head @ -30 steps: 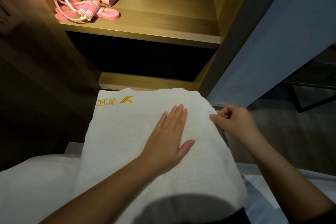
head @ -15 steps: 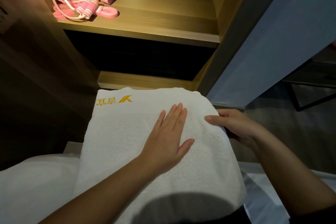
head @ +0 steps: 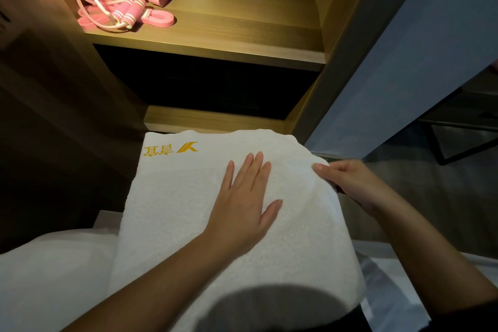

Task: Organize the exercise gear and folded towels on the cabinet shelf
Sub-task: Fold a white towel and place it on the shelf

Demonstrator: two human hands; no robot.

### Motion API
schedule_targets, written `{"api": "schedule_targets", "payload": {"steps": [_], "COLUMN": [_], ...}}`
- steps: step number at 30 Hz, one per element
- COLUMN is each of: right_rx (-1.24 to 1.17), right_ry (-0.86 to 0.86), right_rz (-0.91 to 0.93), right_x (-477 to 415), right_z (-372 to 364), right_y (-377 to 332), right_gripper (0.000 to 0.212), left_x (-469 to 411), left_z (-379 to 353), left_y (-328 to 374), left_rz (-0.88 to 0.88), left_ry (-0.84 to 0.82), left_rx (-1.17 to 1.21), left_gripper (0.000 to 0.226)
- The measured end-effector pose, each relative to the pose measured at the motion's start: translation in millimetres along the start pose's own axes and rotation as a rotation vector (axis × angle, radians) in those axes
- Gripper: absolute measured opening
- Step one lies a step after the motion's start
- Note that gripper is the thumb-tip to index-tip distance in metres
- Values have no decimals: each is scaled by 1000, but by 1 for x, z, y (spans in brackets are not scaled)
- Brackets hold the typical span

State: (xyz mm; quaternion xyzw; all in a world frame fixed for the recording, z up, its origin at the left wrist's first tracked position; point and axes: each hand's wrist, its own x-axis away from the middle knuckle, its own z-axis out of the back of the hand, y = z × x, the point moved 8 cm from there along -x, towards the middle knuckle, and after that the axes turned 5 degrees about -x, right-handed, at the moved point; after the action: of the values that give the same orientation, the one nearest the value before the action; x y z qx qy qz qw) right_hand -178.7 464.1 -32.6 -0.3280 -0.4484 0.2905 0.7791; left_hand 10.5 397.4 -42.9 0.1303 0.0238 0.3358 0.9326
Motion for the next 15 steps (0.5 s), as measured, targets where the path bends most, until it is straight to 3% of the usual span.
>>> {"api": "schedule_targets", "payload": {"steps": [3,7,11,15], "right_rx": [-63,-504,-890,-913], "right_ry": [-149,-402,-450,-354], "right_rz": [-27,-147,-158,-8], "right_x": [0,5,5,1], "right_z": [-10,-30,-37,-31], "right_y": [5,8,3,7], "right_gripper": [42,35,38,36], "left_x": [0,-1,-1,-1], "left_z": [-1,-5,-7,-8], "left_y": [0,0,-2,-2], "left_rz": [6,-9,1,-2], "left_ry": [-18,-33,-26,-19], "left_rx": [-12,-41,-54,-43], "left_gripper": [79,79,77,78]}}
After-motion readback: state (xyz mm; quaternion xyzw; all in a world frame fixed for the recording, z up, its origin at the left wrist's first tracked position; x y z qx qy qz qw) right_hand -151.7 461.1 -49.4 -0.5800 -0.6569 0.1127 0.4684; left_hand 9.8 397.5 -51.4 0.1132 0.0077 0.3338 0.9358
